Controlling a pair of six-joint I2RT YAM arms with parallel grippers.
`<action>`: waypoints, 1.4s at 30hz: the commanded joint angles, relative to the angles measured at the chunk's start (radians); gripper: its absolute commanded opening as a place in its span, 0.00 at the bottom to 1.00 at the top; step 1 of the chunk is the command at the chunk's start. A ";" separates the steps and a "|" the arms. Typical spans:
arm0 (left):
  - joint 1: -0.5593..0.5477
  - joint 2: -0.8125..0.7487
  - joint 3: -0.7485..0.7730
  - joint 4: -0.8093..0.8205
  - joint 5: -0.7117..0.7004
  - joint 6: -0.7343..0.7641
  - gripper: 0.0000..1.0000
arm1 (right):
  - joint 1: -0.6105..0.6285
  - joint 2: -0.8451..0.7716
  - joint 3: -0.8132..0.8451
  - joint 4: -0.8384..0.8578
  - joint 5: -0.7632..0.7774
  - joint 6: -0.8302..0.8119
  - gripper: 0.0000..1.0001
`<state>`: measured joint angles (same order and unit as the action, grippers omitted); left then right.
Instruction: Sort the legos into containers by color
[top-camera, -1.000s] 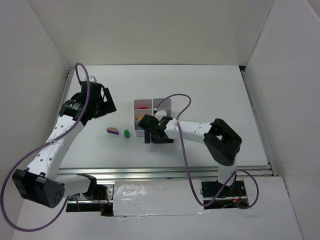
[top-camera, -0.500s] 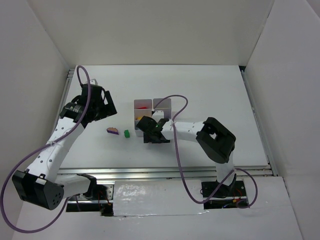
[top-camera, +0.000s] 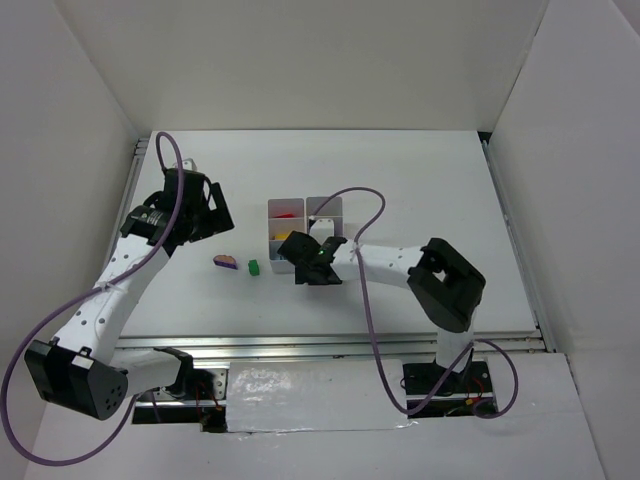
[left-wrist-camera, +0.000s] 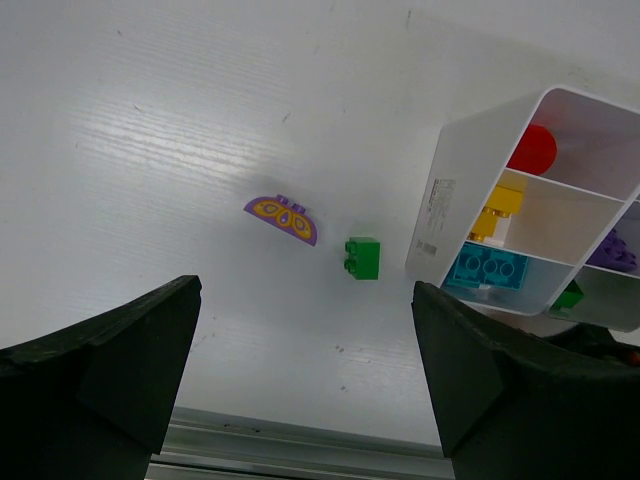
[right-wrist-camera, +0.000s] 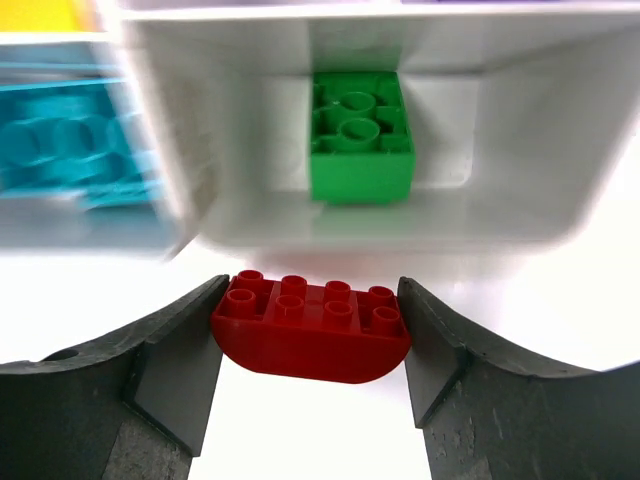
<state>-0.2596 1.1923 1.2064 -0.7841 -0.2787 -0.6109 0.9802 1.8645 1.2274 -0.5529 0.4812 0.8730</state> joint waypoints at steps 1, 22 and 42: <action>-0.004 -0.020 -0.004 0.017 -0.039 0.022 1.00 | 0.037 -0.134 0.024 -0.051 0.025 0.015 0.34; 0.006 -0.013 -0.013 0.031 -0.063 0.033 1.00 | -0.126 0.268 0.882 -0.265 0.013 -0.267 0.40; 0.006 0.050 -0.028 0.068 -0.005 0.046 1.00 | -0.150 0.259 0.836 -0.200 -0.069 -0.301 0.93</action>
<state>-0.2577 1.2423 1.1687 -0.7422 -0.2985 -0.5823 0.8223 2.1555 2.0377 -0.7750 0.4103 0.5877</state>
